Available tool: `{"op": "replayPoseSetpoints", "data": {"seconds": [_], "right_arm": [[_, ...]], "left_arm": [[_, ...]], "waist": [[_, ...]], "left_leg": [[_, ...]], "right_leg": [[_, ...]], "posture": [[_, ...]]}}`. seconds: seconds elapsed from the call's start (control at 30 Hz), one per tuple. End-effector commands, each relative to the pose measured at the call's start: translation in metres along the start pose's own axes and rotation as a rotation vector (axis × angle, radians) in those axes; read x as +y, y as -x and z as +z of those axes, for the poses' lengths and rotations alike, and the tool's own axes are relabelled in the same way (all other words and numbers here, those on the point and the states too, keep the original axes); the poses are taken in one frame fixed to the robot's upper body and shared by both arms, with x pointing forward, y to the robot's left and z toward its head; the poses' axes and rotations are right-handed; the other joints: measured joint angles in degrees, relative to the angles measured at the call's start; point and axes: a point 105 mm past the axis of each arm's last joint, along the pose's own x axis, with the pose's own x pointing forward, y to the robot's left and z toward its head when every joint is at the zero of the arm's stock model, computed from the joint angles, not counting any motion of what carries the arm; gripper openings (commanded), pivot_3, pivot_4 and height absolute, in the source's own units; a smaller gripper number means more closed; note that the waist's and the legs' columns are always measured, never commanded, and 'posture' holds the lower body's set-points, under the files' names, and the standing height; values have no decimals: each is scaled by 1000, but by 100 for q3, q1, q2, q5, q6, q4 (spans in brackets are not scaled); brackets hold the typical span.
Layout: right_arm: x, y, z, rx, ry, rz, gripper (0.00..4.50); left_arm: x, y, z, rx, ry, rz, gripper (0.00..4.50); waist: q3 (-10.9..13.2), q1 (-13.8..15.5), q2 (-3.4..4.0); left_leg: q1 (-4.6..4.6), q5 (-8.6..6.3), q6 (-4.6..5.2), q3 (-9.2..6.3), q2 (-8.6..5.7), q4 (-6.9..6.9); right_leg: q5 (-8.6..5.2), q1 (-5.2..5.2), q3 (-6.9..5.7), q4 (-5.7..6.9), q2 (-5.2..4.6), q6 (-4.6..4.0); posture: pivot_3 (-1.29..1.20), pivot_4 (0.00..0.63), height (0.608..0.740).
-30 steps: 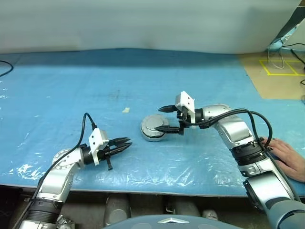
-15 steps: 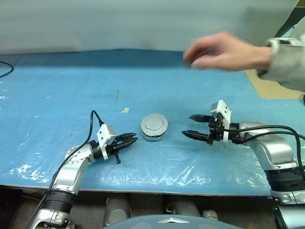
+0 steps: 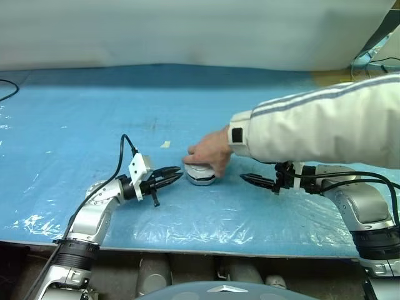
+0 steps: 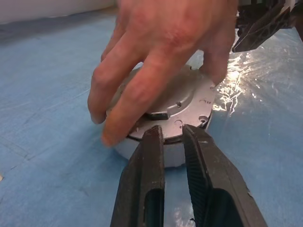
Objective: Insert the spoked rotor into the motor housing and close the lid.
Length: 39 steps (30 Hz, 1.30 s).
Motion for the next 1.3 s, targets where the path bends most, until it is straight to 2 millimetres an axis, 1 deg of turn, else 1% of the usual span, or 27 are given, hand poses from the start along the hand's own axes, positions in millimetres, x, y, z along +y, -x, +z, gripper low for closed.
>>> {"op": "replayPoseSetpoints", "data": {"seconds": [0.03,0.2,0.5,0.6,0.63,0.7,0.73,0.83,0.87,0.97,1.03,1.1,1.13,1.17,1.27,1.3], "right_arm": [[2,3,12,-31,50,0,4464],[2,1,12,-31,52,9,4464],[2,-8,17,-39,65,31,4464],[1,-8,18,-40,69,33,4464],[1,-8,18,-39,71,33,4464],[1,-8,18,-37,74,33,4464],[1,-9,17,-36,73,34,4464],[2,-10,16,-38,71,37,4464],[3,-10,16,-39,70,38,4464],[3,-12,17,-41,70,37,4464],[2,-13,18,-43,70,32,4464],[1,-13,19,-43,71,26,4500],[1,-13,19,-43,72,23,4500],[1,-13,19,-43,73,19,4500],[0,-10,20,-40,74,8,4500],[0,-8,19,-37,75,1,4500]], "left_arm": [[-2,-3,18,-33,-31,-6,719],[-7,2,23,-20,-10,-40,719],[2,6,29,-19,-22,5,719],[17,9,36,-46,-38,78,719],[26,12,39,-59,-35,121,719],[38,16,44,-80,-28,174,719],[49,19,45,-90,-17,224,719],[70,24,45,-98,11,323,719],[74,24,44,-96,15,336,719],[94,14,44,-126,65,396,719],[108,2,44,-146,82,429,719],[125,-15,44,-170,118,449,345],[128,-23,45,-179,120,431,129],[130,-32,46,-181,124,417,54],[132,-51,46,-170,139,376,54],[128,-60,46,-161,144,329,54]], "waist": [[0,0,0],[0,-1,0],[0,-4,0],[0,-1,0],[0,-1,0],[0,1,0],[0,0,0],[0,0,0],[0,0,0],[0,7,0],[0,22,0],[0,42,0],[1,52,-2],[1,53,-2],[1,36,-3],[1,30,-3]], "left_leg": [[0,0,0,0,0,0],[0,0,0,0,0,-1],[1,0,0,0,-1,1],[0,1,-1,0,-1,1],[0,1,-1,0,-1,1],[0,1,-1,0,-1,4],[0,1,0,-1,-2,4],[-1,2,-3,-1,-4,6],[-2,4,-4,-1,-4,6],[-2,6,-8,-1,-5,5],[-6,7,-10,-7,-4,14],[-9,9,-7,-9,-7,20],[-12,11,-4,-10,-7,24],[-14,13,-2,-12,-8,27],[-15,14,5,-12,-14,29],[-17,14,6,-12,-15,27]], "right_leg": [[0,0,0,0,0,0],[0,0,0,0,0,0],[0,0,0,0,1,0],[0,0,0,0,1,0],[0,0,0,0,0,0],[0,0,0,2,0,0],[0,1,0,2,0,0],[1,1,0,2,0,0],[1,1,0,2,0,0],[1,1,0,2,0,0],[2,2,-3,3,0,1],[5,3,-3,3,-1,5],[8,3,-3,4,-1,9],[10,3,-3,4,-2,12],[13,5,4,0,-4,16],[13,5,4,0,-4,17]], "posture": [[0,150,740],[0,150,740],[0,150,740],[0,150,740],[0,150,740],[0,150,740],[0,150,740],[0,150,740],[0,150,740],[0,150,740],[0,150,740],[0,150,740],[0,150,740],[0,150,740],[0,150,740],[0,150,740]]}}
